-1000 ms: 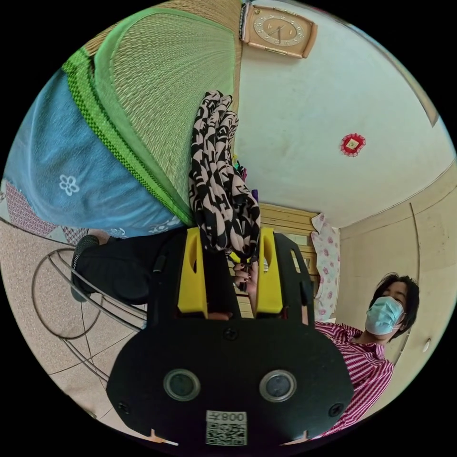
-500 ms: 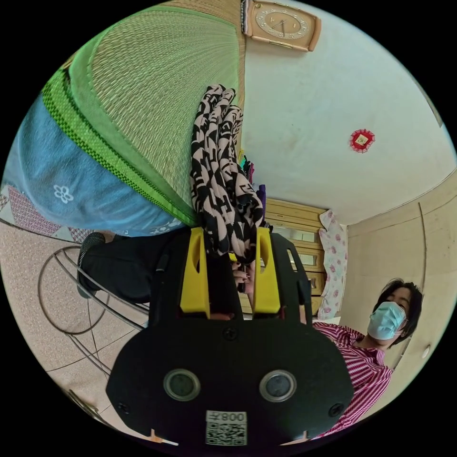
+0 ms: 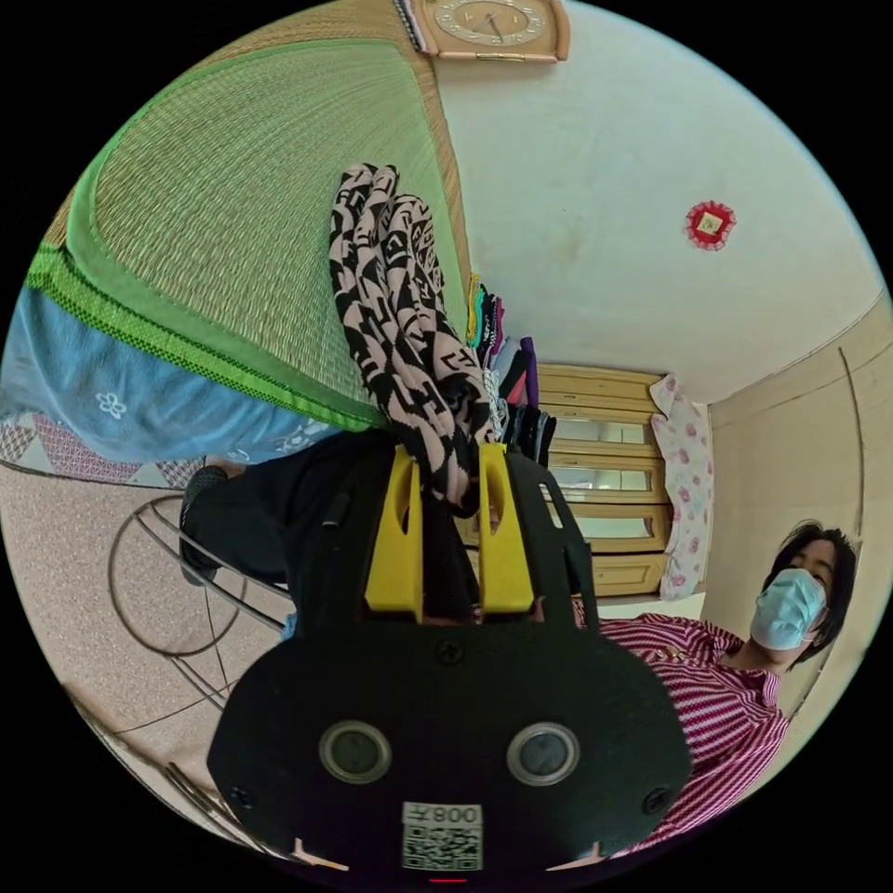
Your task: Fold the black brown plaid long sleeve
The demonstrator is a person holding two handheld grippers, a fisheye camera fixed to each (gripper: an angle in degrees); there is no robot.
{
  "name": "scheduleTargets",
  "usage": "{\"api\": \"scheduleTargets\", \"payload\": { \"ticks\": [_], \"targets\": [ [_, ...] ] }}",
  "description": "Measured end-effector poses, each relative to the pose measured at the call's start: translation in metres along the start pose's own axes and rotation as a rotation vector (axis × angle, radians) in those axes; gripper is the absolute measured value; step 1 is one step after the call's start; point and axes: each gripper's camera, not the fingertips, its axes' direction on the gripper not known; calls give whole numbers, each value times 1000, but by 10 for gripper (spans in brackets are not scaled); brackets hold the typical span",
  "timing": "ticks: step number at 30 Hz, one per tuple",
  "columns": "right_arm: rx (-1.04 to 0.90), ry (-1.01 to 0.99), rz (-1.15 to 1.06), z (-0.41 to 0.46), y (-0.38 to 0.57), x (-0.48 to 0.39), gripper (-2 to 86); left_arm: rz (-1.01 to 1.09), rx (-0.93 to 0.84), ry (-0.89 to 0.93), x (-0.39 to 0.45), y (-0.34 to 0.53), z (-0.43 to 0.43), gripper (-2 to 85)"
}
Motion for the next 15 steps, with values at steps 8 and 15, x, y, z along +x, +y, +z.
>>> {"api": "scheduleTargets", "payload": {
  "ticks": [8,15],
  "targets": [
    [4,0,-14,-14,18,-5,106,6,4,-18,-10,35,37,90],
    [-6,-6,-63,-37,43,-17,104,49,-12,8,-11,77,77,86]
  ]
}}
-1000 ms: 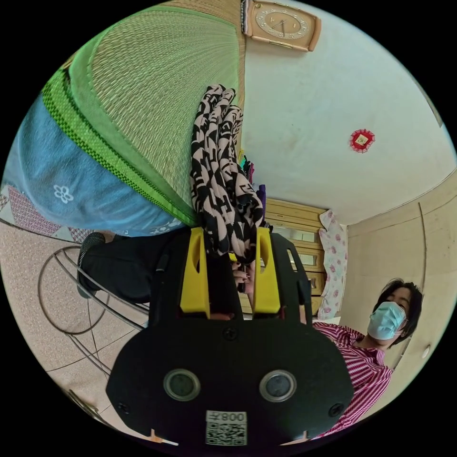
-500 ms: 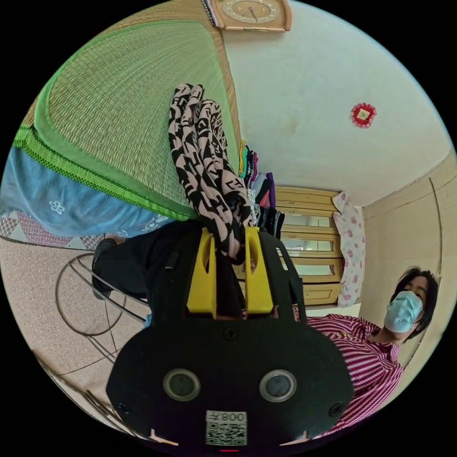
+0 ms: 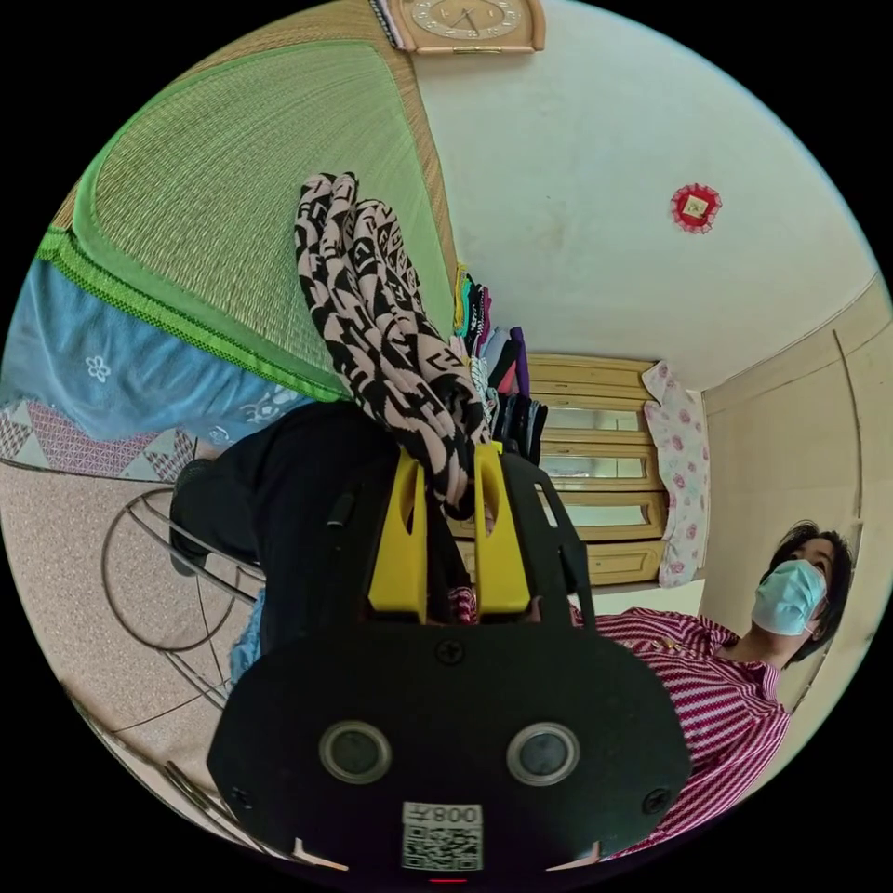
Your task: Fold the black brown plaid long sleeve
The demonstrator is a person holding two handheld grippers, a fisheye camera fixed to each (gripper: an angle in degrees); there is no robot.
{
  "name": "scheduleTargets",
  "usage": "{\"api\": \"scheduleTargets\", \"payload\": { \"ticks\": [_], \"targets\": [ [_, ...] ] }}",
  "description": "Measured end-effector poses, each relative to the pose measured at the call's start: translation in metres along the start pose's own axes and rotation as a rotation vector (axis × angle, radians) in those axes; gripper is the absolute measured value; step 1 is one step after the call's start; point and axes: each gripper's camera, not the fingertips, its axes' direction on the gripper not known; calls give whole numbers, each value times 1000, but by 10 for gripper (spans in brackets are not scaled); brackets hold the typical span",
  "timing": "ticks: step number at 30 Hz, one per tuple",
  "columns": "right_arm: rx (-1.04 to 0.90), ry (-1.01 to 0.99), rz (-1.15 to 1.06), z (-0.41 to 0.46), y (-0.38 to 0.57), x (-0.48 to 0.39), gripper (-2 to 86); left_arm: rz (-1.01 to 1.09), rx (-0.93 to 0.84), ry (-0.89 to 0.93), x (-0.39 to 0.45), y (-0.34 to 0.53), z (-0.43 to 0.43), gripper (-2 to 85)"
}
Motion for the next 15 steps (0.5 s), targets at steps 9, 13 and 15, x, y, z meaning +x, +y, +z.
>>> {"api": "scheduleTargets", "payload": {
  "ticks": [9,13,15],
  "targets": [
    [41,-45,-64,-45,43,-18,102,91,-36,32,15,39,61,85],
    [69,-56,-97,-72,65,-28,100,134,-64,37,24,50,90,85],
    [84,-59,-109,-85,75,-31,99,153,-85,43,29,57,112,85]
  ]
}}
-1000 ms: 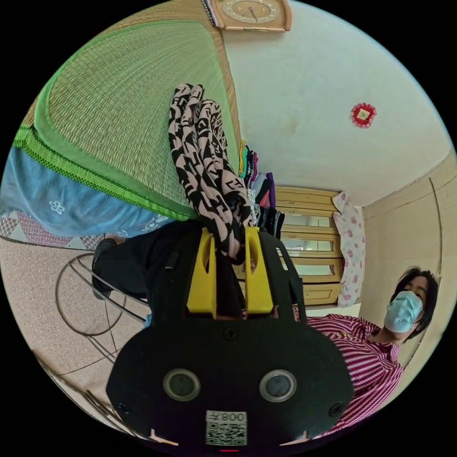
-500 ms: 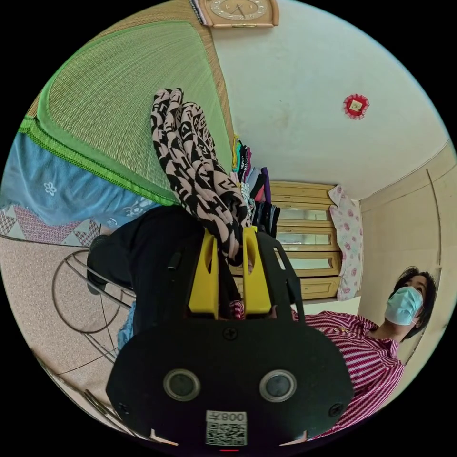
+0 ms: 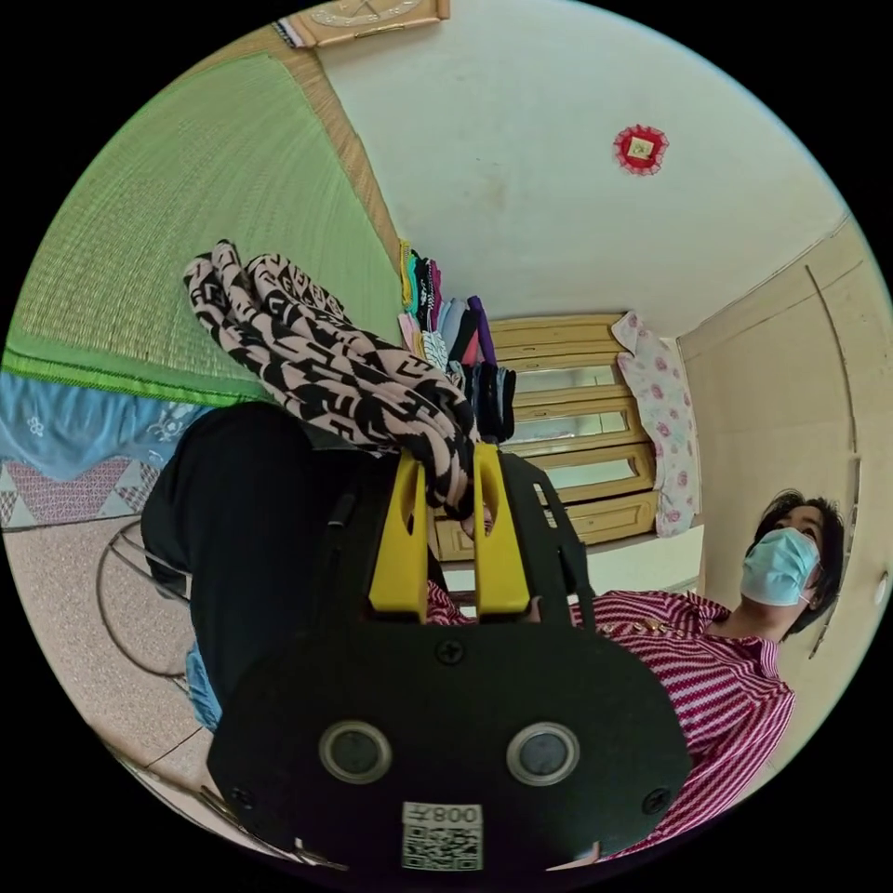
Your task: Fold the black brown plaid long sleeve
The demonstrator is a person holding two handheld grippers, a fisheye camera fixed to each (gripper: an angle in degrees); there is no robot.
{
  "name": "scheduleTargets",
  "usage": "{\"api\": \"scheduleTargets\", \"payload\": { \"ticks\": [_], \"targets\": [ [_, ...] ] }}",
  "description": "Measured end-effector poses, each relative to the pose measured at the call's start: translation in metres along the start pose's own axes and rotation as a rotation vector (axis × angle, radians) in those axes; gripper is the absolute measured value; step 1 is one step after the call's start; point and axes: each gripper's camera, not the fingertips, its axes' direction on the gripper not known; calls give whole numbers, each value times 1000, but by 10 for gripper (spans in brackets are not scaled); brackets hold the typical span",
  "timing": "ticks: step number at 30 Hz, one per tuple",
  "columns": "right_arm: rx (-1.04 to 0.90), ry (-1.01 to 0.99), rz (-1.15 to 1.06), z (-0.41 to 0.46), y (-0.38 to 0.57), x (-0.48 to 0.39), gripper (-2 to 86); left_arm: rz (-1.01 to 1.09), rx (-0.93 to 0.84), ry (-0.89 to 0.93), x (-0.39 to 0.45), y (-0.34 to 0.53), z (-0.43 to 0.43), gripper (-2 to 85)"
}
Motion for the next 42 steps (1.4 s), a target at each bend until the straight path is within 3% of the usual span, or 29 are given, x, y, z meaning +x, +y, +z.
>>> {"api": "scheduleTargets", "payload": {
  "ticks": [16,24,35,42],
  "targets": [
    [139,-21,-43,-117,68,-17,97,59,-140,34,13,6,159,84],
    [199,-45,-62,-186,51,-22,95,113,-192,32,30,-50,264,84],
    [324,112,-291,-399,-87,-118,90,367,-173,45,122,-219,474,82],
    [492,238,-402,-563,-90,-152,90,585,-243,71,176,-285,662,82]
  ]
}}
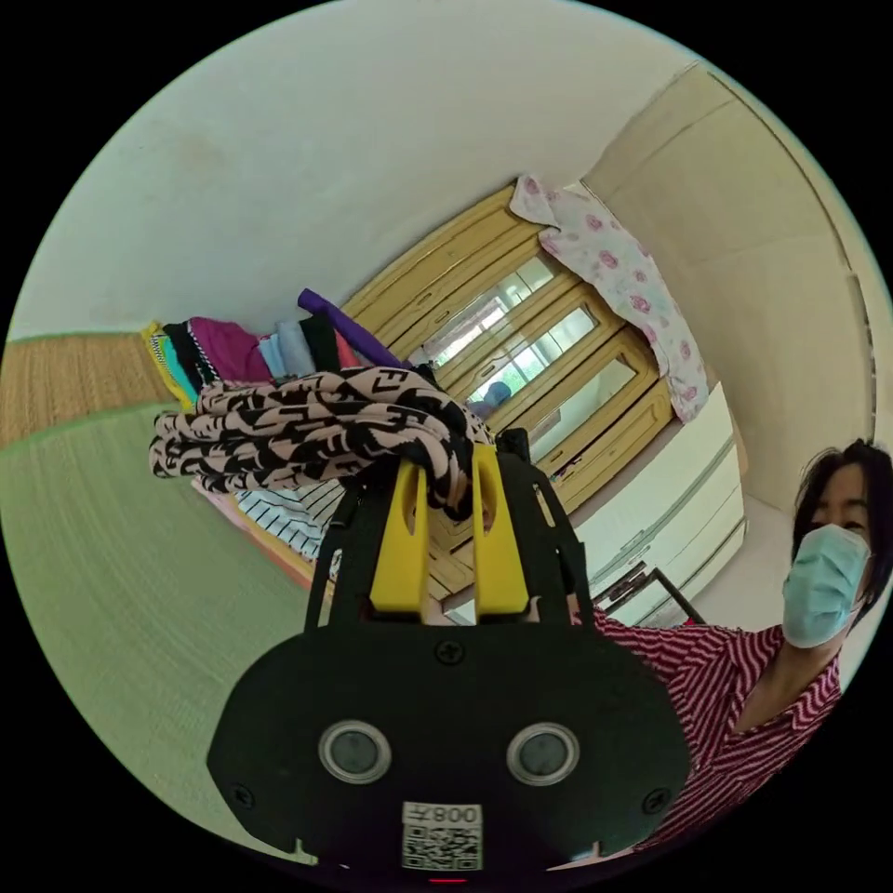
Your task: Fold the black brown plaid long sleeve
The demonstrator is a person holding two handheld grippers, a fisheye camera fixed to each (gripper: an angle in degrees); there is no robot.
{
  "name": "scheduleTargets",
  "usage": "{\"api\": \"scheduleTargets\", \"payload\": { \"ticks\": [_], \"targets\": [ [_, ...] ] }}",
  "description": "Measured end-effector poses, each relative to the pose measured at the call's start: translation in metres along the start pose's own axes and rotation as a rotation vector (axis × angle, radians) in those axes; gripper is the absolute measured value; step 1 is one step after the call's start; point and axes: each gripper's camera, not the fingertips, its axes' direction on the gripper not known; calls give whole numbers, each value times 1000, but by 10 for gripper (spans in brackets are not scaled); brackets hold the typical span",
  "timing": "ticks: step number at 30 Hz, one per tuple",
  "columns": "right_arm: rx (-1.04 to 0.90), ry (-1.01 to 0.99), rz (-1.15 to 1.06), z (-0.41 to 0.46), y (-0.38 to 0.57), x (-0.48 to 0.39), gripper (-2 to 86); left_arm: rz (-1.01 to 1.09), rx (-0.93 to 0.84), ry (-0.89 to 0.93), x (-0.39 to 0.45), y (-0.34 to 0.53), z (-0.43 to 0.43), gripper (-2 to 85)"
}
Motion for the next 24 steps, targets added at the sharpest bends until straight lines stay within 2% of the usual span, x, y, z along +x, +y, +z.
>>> {"api": "scheduleTargets", "payload": {
  "ticks": [4,6,8,10,12,15,21,24],
  "targets": [
    [102,84,166,-74,23,100,91,-36,-170,-66,-49,-13,105,83],
    [129,109,301,-93,52,156,92,-167,-340,-96,-94,-3,169,84],
    [133,125,491,-104,96,221,94,-238,-443,-86,-117,7,201,84],
    [171,81,520,-111,119,245,94,-239,-456,-47,-124,10,217,83],
    [217,23,510,-119,130,256,94,-267,-423,12,-128,2,226,83],
    [209,20,483,-124,126,259,95,-247,-436,6,-129,-13,239,85],
    [226,134,523,-137,139,255,91,-310,-496,37,-143,-24,265,88],
    [322,217,537,-152,158,237,69,-304,-504,31,-144,-39,270,88]
  ]
}}
